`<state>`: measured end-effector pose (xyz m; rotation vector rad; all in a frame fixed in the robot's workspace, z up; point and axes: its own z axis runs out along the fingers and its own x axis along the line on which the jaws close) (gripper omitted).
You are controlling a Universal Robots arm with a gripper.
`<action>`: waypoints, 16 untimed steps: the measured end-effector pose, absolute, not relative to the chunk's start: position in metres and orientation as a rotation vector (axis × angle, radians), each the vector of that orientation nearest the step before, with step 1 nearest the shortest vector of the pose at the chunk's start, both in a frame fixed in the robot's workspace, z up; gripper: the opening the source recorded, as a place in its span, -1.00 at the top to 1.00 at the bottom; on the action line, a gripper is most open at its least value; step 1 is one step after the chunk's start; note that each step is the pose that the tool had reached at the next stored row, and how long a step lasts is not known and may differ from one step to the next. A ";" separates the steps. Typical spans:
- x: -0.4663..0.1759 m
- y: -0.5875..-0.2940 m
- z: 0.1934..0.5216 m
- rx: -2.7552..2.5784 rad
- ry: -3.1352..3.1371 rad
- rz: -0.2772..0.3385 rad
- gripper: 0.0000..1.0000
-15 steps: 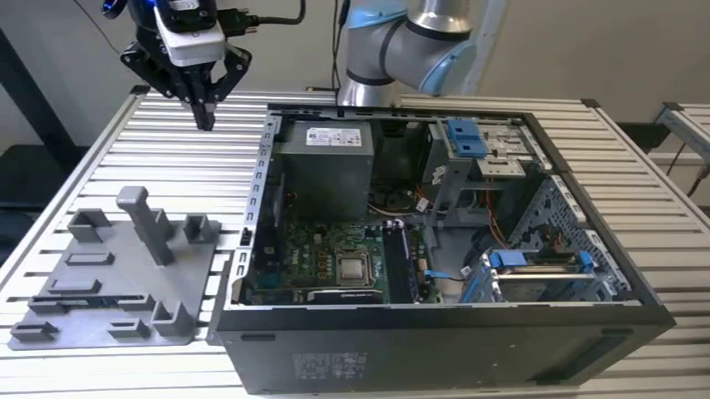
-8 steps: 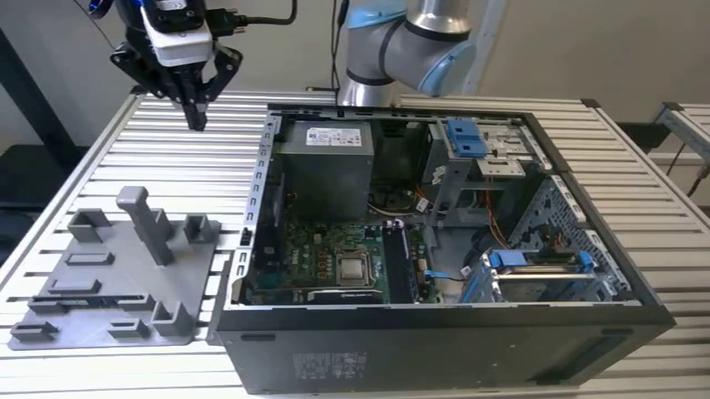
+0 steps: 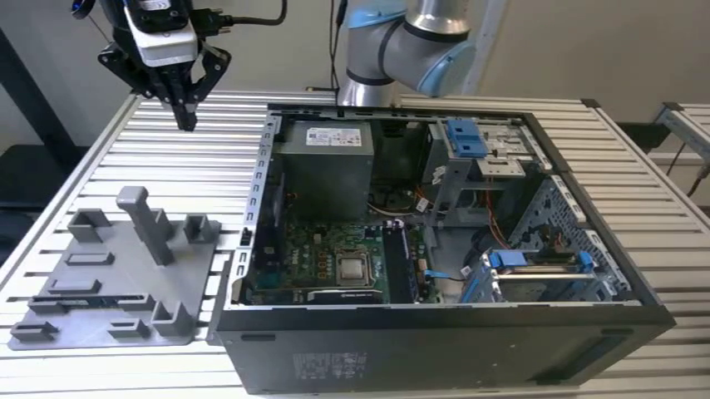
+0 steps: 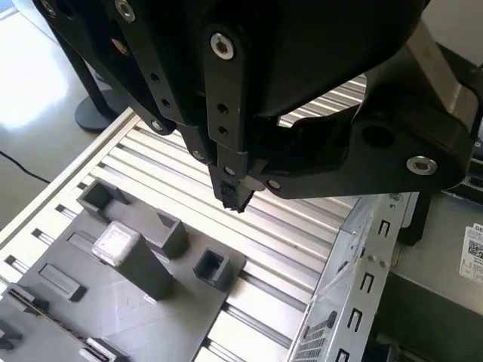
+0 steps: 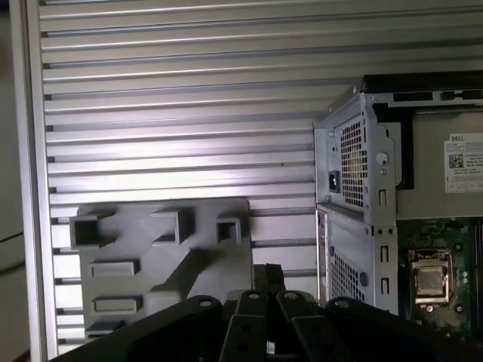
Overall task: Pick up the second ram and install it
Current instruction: 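Reach for the second ram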
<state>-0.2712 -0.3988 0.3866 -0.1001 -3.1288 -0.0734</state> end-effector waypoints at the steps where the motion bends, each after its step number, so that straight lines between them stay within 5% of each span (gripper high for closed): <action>1: -0.273 -0.399 0.387 -0.100 -3.129 -0.073 0.79; 16: -0.303 -0.399 0.386 -0.099 -3.129 -0.073 0.79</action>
